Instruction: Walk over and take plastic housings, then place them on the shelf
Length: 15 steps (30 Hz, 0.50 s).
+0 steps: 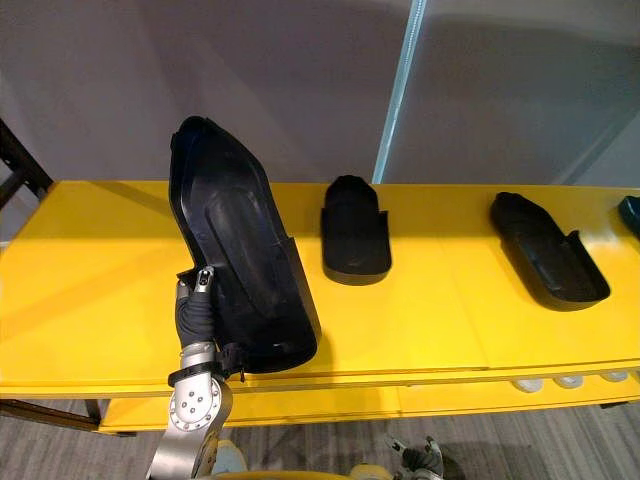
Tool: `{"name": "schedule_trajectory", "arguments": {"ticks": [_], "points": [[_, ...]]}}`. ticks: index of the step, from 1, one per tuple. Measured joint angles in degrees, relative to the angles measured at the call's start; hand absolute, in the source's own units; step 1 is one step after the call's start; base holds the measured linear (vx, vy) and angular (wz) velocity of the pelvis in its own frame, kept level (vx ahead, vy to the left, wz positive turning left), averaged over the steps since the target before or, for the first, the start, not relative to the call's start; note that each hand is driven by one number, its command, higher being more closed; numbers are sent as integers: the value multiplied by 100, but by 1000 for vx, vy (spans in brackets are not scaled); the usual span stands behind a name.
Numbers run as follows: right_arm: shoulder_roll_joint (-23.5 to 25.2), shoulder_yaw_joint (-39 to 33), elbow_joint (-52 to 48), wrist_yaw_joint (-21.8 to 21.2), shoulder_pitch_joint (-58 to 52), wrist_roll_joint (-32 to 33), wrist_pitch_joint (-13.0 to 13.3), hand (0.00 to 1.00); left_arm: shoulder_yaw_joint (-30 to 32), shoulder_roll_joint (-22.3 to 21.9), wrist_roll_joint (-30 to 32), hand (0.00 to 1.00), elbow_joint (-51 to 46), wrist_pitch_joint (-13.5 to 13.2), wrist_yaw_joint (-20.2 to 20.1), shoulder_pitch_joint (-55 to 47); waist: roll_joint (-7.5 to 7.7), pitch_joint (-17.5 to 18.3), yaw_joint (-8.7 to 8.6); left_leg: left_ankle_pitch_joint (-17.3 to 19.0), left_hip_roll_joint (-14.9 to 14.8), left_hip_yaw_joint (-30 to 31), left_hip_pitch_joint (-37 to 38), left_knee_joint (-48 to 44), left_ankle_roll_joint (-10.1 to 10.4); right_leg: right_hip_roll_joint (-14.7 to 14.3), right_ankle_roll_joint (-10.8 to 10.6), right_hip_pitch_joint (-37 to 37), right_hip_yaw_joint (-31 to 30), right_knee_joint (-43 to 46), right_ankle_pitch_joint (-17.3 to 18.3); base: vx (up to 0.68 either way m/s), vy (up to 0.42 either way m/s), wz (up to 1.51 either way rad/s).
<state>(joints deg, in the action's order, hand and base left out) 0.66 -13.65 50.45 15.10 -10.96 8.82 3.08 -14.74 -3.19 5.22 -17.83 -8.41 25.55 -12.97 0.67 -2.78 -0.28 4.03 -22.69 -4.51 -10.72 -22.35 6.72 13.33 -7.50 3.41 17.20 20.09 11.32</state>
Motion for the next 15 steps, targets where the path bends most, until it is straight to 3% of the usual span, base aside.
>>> {"name": "schedule_trajectory", "arguments": {"ticks": [1,2,3,4,5,7,8,9,10,11,12,13,14,15], "points": [[28,-5,36,27,65,-11,-54,0,-24,11,-4,100,6,-12,13,99,29,30,-63,383,218,58,37,74,573,197,-229,-2,-2,-70,-103,-44,578,54],[147,16,29,32,86,-15,-77,0,20,59,-11,100,13,-27,75,180,230,-40,-35,607,380,-24,21,-1,606,385,-330,9,-66,-197,-222,-65,562,23],[151,187,109,-3,130,-46,-117,0,111,140,-12,100,32,-53,140,177,333,-72,36,723,520,-120,-76,-248,500,502,-264,-1,-192,-384,-462,-117,511,-35],[167,274,110,-3,185,-53,-123,0,214,264,-12,100,55,-54,247,149,351,-86,150,909,477,-288,-164,-620,390,461,25,-1,-256,-598,-906,-104,379,-60],[180,304,106,-1,209,-56,-121,0,260,331,-10,100,54,-56,280,134,348,-87,173,996,462,-385,-177,-729,329,442,189,4,-235,-676,-1120,-202,584,-84],[194,345,246,9,385,-301,-128,0,328,445,8,100,10,-93,351,24,378,-61,230,1213,541,-847,-178,-722,-10,500,667,147,-10,-918,-1860,-242,508,-78],[144,374,251,9,385,-330,-144,0,328,424,13,100,25,-95,349,-32,371,-73,212,1256,587,-931,-157,-694,-129,403,295,310,-83,-317,-1392,-223,309,-41],[146,370,252,11,365,-346,-140,0,343,396,16,100,28,-90,337,-122,373,-73,154,1222,623,-947,-117,-625,-213,161,127,392,-245,356,-886,-204,266,-15],[174,367,262,10,344,-349,-138,0,366,335,17,100,34,-89,324,-219,395,-81,118,1196,798,-965,-15,-452,-241,-268,53,418,-584,944,-169,-115,169,-2],[173,373,264,0,329,-343,-135,0,363,310,19,100,40,-86,311,-228,403,-85,121,1179,930,-978,12,-364,-250,-530,-1,403,-798,1103,128,-62,136,1],[163,376,268,-19,307,-327,-133,0,363,250,27,100,40,-87,272,-219,408,-86,123,1162,1114,-972,31,-263,-272,-860,47,380,-1094,1104,481,-28,108,5],[159,391,267,-22,271,-311,-133,0,363,171,36,100,41,-85,228,-218,415,-88,125,1067,1284,-964,-20,-178,-330,-1089,234,349,-1348,910,692,-59,105,23],[158,400,262,-23,249,-259,-126,0,341,66,102,100,52,-63,179,-204,468,-87,111,978,1474,-880,-128,-182,-390,-1149,707,134,-1506,425,869,-51,53,34],[162,337,217,-18,254,-218,-111,0,289,-17,164,100,111,-5,146,-190,343,-153,78,909,1521,-745,-148,-162,-415,-1163,721,73,-1419,336,767,-52,53,47]]}}
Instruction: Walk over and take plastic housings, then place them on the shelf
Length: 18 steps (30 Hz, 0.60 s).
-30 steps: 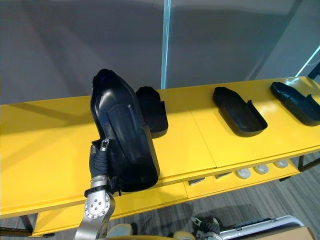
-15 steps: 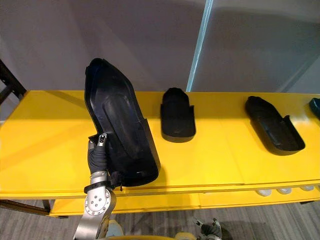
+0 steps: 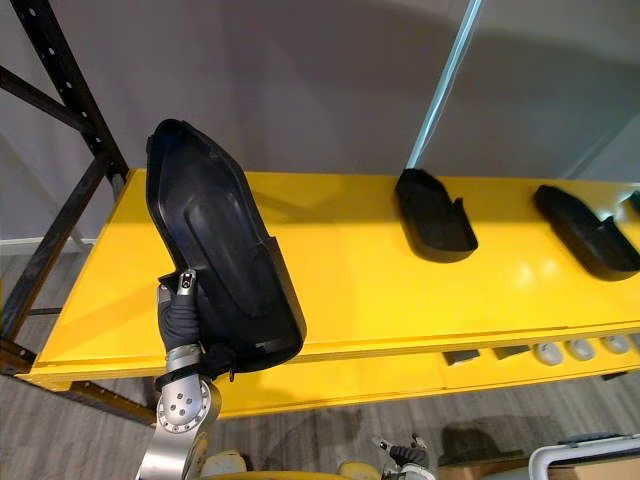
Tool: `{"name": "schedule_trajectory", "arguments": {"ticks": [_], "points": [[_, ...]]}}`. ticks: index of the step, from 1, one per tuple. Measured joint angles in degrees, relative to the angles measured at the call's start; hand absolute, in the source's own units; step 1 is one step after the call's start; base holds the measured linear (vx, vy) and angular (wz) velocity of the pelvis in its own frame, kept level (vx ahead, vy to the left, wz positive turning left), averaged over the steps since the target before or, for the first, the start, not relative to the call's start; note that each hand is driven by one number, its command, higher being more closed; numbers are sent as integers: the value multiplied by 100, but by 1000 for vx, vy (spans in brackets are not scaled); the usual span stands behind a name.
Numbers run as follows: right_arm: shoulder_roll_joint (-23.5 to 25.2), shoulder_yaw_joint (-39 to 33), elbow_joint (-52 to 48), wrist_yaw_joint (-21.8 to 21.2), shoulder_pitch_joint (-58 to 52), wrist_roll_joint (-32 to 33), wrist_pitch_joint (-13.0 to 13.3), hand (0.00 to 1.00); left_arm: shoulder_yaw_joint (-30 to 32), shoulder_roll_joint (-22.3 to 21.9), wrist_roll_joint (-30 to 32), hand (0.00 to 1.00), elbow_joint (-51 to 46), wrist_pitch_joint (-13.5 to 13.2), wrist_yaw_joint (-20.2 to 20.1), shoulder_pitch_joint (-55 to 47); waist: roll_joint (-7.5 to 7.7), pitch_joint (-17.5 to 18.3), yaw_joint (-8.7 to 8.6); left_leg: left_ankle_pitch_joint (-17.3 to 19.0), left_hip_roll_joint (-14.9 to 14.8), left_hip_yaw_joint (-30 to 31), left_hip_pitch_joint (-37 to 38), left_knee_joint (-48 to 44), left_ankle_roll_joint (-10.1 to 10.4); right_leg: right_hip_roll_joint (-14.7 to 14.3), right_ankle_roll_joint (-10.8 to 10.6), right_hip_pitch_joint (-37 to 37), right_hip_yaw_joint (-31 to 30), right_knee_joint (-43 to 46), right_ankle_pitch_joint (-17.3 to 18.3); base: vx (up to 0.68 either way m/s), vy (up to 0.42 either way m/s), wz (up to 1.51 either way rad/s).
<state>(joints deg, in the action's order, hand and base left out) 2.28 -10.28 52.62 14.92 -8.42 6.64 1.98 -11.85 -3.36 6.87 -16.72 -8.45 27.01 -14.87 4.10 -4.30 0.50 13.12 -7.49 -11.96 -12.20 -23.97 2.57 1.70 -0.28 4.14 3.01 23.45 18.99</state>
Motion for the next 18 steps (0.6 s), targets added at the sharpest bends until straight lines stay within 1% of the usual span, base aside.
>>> {"name": "schedule_trajectory", "arguments": {"ticks": [1,2,5,7,10,11,12,13,16,18], "points": [[1,-55,-12,-1,-17,17,33,0,-58,22,61,100,22,46,-74,9,-13,-14,-2,-109,54,77,-5,57,-34,28,20,-39,72,-67,-22,-3,35,48],[16,-55,-7,-12,-32,75,29,0,-130,44,114,100,53,55,-149,18,15,-9,15,-208,80,146,4,123,-52,42,29,-107,182,-137,-52,23,15,44],[33,-59,5,-10,-47,142,4,0,-172,62,182,100,64,55,-258,16,97,26,37,-299,74,322,43,202,-5,-40,117,-315,246,-350,-152,56,-37,36],[35,-56,3,-11,-43,181,9,0,-161,149,181,100,66,54,-311,12,99,37,53,-339,22,331,102,236,28,-130,127,-441,178,-539,-278,33,-25,10],[34,-58,4,-12,-42,181,13,0,-150,186,180,100,71,55,-340,4,90,52,64,-450,-60,240,180,427,51,-225,105,-492,56,-768,-500,-10,0,-21],[32,-60,4,-13,-47,180,6,0,-98,184,180,100,93,58,-413,-1,77,75,54,-510,-152,89,264,572,51,-304,95,-502,-141,-933,-709,-69,31,-54],[31,-61,4,-13,-54,179,6,0,-93,185,179,100,117,72,-444,0,59,88,46,-514,-154,76,274,601,47,-328,98,-507,-195,-992,-775,-96,56,-50],[31,-59,5,-14,-81,179,5,0,-98,185,179,100,172,79,-456,16,43,104,32,-513,-155,70,269,606,45,-336,67,-517,-242,-1046,-820,-94,43,-19],[27,-62,-3,-20,-181,178,9,0,-59,191,179,100,287,145,-454,37,12,183,33,-482,-142,55,257,735,30,-311,65,-573,-326,-1231,-924,-95,41,-4],[-5,-50,5,-39,-224,171,0,0,140,217,178,100,310,194,-446,48,-16,266,42,-486,-143,26,251,793,41,-320,52,-583,-443,-1375,-980,-91,37,-10]]}}
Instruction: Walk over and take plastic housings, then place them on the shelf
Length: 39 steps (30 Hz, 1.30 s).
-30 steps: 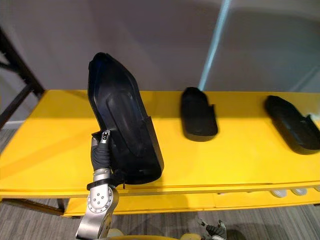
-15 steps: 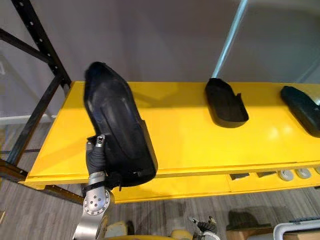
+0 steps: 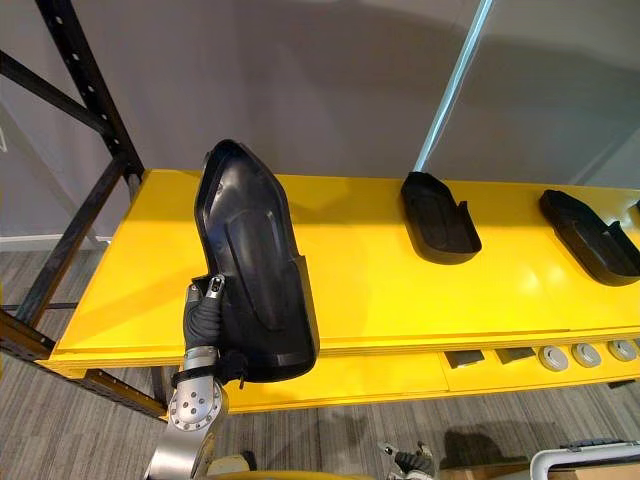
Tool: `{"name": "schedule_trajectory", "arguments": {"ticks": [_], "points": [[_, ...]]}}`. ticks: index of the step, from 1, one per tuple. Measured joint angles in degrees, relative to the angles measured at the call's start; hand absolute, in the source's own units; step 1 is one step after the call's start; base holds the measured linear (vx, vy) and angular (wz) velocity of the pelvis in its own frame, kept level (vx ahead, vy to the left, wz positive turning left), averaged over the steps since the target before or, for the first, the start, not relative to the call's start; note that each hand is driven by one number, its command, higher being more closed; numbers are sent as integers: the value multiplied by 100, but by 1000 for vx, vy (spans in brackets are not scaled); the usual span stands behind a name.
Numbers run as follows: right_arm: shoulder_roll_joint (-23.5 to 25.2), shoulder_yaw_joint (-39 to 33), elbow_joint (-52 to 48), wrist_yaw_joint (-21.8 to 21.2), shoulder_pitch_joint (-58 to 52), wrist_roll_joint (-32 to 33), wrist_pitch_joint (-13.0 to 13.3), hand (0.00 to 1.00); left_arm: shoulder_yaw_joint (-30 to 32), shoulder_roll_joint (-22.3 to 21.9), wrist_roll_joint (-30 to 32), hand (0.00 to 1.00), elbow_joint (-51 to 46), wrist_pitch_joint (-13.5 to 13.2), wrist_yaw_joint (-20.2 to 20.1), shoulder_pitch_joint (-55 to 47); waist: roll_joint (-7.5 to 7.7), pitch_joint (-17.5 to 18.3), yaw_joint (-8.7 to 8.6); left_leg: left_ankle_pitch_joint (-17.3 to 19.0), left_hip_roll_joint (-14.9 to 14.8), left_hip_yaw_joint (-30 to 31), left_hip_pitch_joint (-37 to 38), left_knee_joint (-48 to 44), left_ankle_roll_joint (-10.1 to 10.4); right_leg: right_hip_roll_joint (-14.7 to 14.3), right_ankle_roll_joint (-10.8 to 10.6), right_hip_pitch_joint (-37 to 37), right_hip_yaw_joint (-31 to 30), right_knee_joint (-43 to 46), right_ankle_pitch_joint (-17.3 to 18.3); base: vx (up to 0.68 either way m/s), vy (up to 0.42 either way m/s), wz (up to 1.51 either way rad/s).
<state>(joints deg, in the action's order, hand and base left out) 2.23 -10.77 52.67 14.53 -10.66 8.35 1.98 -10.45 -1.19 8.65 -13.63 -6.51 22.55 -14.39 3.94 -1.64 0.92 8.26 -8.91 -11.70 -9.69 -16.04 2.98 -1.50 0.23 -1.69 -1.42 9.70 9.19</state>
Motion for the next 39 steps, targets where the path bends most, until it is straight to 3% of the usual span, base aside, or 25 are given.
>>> {"name": "schedule_trajectory", "arguments": {"ticks": [5,11,16,21,26,30,31,35,37,39], "points": [[-17,-10,-3,-125,-49,-14,-12,0,290,265,0,100,426,250,37,978,-88,198,-37,-98,-39,1,-92,9,42,-45,-59,21,-38,-189,-42,-65,-11,-2],[-3,-101,2,-241,-21,-214,-64,0,555,534,19,100,989,417,18,1741,-45,243,-52,-122,-40,-98,-92,-21,-4,-35,-147,63,-229,-197,-121,58,24,-11],[-3,-271,2,-355,1,-228,-110,0,842,926,49,100,1771,740,-4,2530,-68,277,-178,-152,-37,-135,13,110,-24,-62,-134,90,-474,-174,-266,41,38,-4],[-25,-298,-3,-364,0,-230,-92,0,882,1111,53,100,2414,838,-9,3005,-149,334,-235,-322,-23,-183,186,482,-50,-100,-91,129,-652,-170,-482,-3,34,-4],[-23,-297,-14,-461,14,-234,-68,0,954,1364,53,100,3586,880,-18,3486,-187,344,-304,-776,22,-342,472,1187,-47,-141,-58,269,-721,-129,-644,-43,9,-13],[-19,-464,-17,-471,18,-233,-63,0,1105,1306,41,100,4234,1000,-18,3603,-227,347,-323,-1174,101,-443,626,1798,-39,-139,-57,389,-778,-178,-657,-87,-33,-11],[-26,-518,-13,-470,18,-233,-70,0,1110,1290,28,0,4385,1015,-17,3603,-248,349,-326,-1294,122,-476,702,2008,-20,-139,-57,396,-786,-214,-656,-75,-23,-6],[-10,-644,-14,-470,13,-234,-83,0,1275,1234,-145,0,4550,1030,-8,3613,-264,346,-312,-1426,167,-557,741,2196,7,-98,-13,390,-799,-375,-605,-124,-37,-10],[-4,-759,-68,-468,8,-226,-76,0,1378,1122,-180,0,4740,1032,2,3676,-358,316,-325,-1450,204,-567,740,2199,10,-50,-38,441,-742,-381,-467,-150,-34,3],[-20,-843,-62,-468,-29,-230,-81,0,1394,962,-195,0,4804,1043,3,3769,-330,302,-312,-1469,217,-570,724,2157,13,-4,-61,458,-663,-398,-481,-109,-2,7]]}}
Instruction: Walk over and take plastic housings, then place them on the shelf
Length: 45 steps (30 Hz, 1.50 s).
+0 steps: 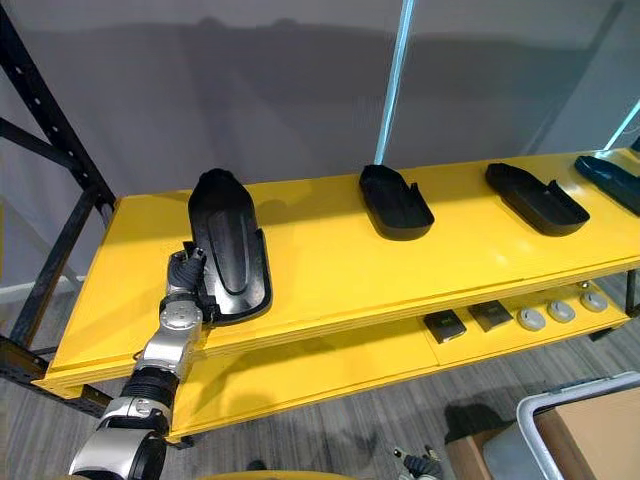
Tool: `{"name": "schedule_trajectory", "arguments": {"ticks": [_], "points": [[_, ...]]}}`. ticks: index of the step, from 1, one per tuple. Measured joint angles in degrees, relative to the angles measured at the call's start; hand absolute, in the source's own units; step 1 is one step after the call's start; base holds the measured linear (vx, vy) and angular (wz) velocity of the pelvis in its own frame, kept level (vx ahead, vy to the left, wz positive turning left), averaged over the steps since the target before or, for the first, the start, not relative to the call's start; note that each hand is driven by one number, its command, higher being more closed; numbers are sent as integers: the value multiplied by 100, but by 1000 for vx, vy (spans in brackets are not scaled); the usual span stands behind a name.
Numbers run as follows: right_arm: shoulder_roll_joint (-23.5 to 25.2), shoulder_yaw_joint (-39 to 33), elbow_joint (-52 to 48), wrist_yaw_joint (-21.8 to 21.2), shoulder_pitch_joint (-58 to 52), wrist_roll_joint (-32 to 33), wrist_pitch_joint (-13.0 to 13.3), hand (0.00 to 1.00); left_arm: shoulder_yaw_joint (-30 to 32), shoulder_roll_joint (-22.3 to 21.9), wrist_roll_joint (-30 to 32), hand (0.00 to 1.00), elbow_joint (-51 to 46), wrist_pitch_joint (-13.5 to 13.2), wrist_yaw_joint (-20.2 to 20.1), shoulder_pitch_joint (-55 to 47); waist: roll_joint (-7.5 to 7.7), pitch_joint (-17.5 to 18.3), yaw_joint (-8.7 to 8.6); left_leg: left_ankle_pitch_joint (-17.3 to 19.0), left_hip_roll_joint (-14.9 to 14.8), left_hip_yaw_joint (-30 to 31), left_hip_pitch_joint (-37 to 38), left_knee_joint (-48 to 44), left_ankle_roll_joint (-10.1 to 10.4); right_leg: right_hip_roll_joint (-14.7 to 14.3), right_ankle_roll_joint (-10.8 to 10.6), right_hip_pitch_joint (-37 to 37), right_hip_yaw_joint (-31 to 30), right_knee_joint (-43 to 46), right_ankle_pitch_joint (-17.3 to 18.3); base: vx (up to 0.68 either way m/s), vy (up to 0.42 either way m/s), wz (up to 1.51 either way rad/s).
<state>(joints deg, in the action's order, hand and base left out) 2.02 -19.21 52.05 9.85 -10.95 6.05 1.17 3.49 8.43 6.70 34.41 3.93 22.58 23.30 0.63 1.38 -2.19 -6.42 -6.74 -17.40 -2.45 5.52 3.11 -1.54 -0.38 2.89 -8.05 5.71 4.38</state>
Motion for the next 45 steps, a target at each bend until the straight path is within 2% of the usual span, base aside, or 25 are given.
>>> {"name": "schedule_trajectory", "arguments": {"ticks": [2,4,7,13,19,27,40,42,45], "points": [[22,-22,-7,5,-2,3,3,0,2,-33,1,0,-1,-1,17,56,-33,21,2,-83,-5,0,-30,41,-42,-2,-20,1,27,-22,-4,-58,10,2],[45,-10,-5,6,2,2,1,0,50,-54,0,0,-1,-2,96,87,18,36,-6,-82,-4,-20,-141,42,-65,0,-142,30,10,-163,71,-3,17,-1],[73,-3,6,9,-5,3,-4,0,119,-52,-5,0,-1,7,231,86,117,21,-7,-79,80,-29,-181,42,-74,58,-179,19,-57,-232,51,43,38,-4],[31,-5,70,12,7,4,6,0,128,-86,-165,0,-266,6,501,101,149,28,0,-4,269,-30,-202,37,-179,194,-370,19,-194,-213,-112,90,32,4],[27,-17,104,16,24,5,10,0,182,-105,-269,0,-818,3,762,123,183,17,-16,45,291,-33,-178,6,-249,240,-302,-3,-319,-203,-181,101,2,-4],[-7,4,105,9,11,7,52,0,173,-118,-71,0,-1748,-85,779,152,161,-2,-12,92,263,-41,-103,41,-283,206,-321,-71,-391,-200,-107,-4,-20,0],[-20,-4,271,4,-23,8,89,0,138,-40,218,0,-1977,-63,779,155,279,-6,-15,82,356,-12,-92,38,-272,278,-349,-105,-363,-198,-101,23,-4,1],[-21,-1,284,4,-44,8,88,0,26,-39,382,0,-2400,-47,784,119,289,-27,-4,83,355,5,-92,38,-272,278,-349,-112,-347,-198,-100,12,-26,4],[-22,6,286,5,-96,18,89,0,-259,-75,822,0,-3584,-157,832,-376,289,-46,-6,95,351,17,-82,39,-289,278,-341,-129,-335,-199,-91,3,-10,1]]}}
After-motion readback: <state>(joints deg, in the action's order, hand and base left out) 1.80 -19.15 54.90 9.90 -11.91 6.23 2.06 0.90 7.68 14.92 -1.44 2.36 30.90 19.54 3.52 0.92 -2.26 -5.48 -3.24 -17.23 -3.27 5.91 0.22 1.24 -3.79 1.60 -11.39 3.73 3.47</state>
